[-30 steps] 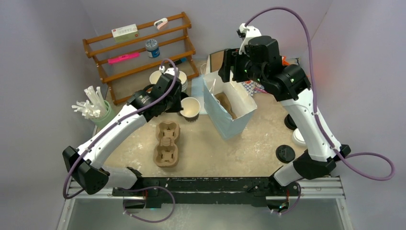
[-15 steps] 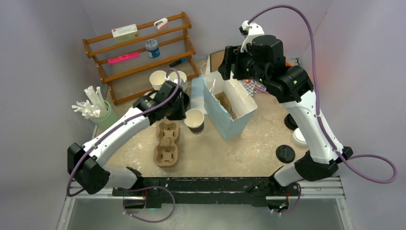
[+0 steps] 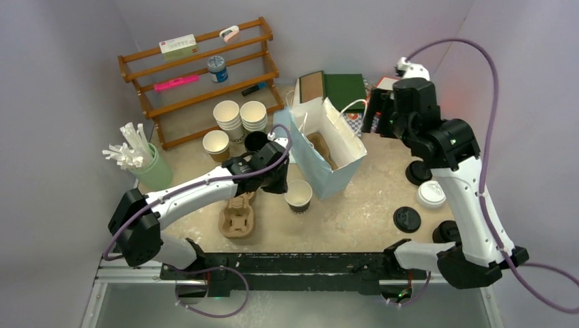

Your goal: Pack the takeout coffee

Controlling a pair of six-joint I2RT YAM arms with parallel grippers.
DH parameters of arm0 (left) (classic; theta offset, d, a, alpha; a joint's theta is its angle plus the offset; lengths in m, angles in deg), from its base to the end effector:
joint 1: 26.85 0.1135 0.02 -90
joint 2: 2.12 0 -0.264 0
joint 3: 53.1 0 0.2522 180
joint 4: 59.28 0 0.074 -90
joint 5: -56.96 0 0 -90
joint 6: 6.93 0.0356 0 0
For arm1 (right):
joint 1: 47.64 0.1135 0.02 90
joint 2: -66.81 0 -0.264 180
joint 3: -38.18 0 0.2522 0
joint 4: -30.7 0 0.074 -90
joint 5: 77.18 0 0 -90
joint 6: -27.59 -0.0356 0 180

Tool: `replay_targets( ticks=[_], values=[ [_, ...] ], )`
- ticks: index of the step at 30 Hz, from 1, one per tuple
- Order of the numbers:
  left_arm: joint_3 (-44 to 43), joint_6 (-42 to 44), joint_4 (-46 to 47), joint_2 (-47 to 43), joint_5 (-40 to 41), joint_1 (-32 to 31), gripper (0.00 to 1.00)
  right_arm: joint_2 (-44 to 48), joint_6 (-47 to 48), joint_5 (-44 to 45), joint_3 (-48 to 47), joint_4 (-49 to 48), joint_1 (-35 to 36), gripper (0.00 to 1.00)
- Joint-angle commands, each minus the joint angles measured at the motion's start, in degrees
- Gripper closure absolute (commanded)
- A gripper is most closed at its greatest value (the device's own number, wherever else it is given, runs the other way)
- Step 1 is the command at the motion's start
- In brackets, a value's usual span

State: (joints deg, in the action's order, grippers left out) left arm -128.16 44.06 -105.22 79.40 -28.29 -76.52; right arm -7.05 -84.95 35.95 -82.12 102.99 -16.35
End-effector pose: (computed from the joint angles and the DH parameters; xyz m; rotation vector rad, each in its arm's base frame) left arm 0.1954 -0.2256 0.2595 0.2022 2.5573 -0.5342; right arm 0.1922 0.1005 0.5033 0.1018 1.9862 0.1997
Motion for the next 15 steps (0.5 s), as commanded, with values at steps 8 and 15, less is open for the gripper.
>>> replay_targets(
  ticks=[8,15],
  values=[
    [2.1,-2.2,7.1,1.7,7.7,-5.4,0.97,7.1,-13.6,-6.0,23.0,1.5,-25.8,0.01],
    [1.9,-4.7,5.1,1.3,13.5,-7.8,0.65,6.9,-19.3,-9.9,29.7,-2.3,-27.8,0.01]
  ],
)
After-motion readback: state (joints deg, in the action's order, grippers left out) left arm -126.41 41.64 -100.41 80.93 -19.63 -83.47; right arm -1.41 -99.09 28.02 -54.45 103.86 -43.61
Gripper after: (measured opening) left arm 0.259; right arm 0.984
